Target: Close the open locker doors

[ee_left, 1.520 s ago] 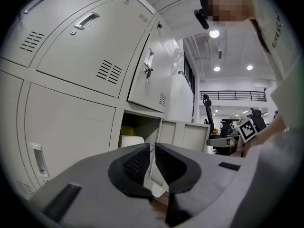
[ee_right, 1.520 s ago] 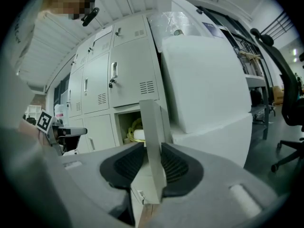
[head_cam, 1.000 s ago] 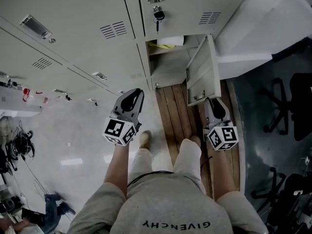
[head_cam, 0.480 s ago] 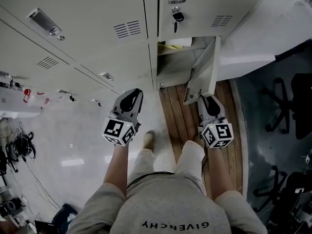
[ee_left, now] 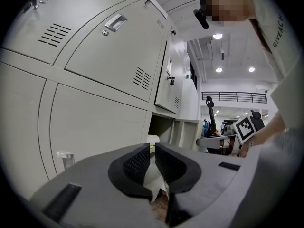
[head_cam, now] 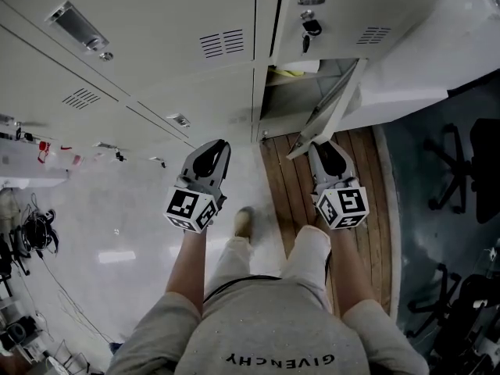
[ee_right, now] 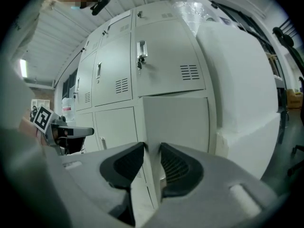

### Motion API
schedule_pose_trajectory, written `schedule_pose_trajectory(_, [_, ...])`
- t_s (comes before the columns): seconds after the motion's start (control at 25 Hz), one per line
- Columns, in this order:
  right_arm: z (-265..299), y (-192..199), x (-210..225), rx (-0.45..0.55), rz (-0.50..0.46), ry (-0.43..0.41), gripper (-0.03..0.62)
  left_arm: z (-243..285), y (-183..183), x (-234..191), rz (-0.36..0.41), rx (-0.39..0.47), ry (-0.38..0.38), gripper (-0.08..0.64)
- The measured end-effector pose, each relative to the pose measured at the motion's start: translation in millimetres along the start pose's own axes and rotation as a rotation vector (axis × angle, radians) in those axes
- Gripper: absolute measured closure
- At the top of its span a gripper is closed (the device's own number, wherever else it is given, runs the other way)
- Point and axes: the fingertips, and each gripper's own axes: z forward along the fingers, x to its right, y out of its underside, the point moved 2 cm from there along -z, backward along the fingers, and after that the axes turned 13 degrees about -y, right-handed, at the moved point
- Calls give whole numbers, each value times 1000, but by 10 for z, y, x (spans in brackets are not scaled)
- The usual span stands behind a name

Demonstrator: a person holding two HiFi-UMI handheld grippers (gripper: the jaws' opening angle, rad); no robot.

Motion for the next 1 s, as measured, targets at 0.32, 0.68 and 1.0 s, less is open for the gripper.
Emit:
schedule_pose_trajectory(0.32, [400, -53, -97, 10, -12, -41, 491, -19, 16, -271, 5, -6, -26, 529])
schedule_pose_trajectory(0.68, [846, -123, -141, 23, -30, -77, 495, -8, 58, -476, -1, -13, -41, 529])
schedule_pose_trajectory(1.0, [1150, -163, -119, 31, -40, -102, 499, 5, 60, -651, -6, -12, -68, 529])
